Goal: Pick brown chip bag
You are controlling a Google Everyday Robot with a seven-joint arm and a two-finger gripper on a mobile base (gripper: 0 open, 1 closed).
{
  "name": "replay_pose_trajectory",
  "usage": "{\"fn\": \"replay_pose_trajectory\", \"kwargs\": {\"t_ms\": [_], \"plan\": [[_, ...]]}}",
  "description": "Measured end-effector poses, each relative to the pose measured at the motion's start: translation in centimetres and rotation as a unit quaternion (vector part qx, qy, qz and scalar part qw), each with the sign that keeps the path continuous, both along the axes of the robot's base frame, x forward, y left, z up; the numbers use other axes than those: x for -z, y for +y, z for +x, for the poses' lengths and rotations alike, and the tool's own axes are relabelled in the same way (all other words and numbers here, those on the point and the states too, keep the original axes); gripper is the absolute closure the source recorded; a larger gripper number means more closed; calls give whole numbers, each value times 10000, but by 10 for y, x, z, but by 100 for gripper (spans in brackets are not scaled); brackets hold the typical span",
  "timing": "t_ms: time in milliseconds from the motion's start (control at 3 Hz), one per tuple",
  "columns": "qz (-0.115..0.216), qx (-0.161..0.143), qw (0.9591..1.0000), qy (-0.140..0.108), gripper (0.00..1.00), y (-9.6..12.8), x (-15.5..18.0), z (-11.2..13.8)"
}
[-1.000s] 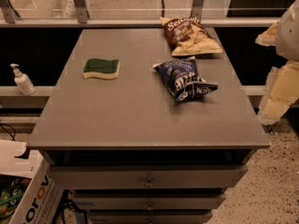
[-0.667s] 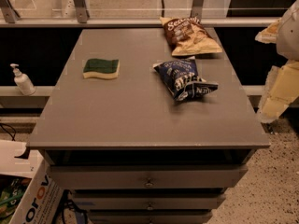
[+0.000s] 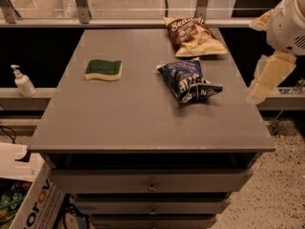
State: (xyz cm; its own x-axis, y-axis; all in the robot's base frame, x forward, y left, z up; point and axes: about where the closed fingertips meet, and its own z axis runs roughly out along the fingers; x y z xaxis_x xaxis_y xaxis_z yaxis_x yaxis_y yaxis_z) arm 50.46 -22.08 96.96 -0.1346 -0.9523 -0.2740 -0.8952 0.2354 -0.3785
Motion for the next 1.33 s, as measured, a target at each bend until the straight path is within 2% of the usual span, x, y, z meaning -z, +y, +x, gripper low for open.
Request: {"fn": "replay_pose_trajectory", "kwargs": {"t_ms": [333, 667, 1000, 1333], "plan": [[229, -66, 9997, -86, 0, 3, 17, 51], [620, -79, 9980, -15, 0, 8, 35, 104], [1164, -98, 9931, -76, 0, 12, 46, 154], [1432, -206, 9891, -264, 0, 19, 41, 194]]}}
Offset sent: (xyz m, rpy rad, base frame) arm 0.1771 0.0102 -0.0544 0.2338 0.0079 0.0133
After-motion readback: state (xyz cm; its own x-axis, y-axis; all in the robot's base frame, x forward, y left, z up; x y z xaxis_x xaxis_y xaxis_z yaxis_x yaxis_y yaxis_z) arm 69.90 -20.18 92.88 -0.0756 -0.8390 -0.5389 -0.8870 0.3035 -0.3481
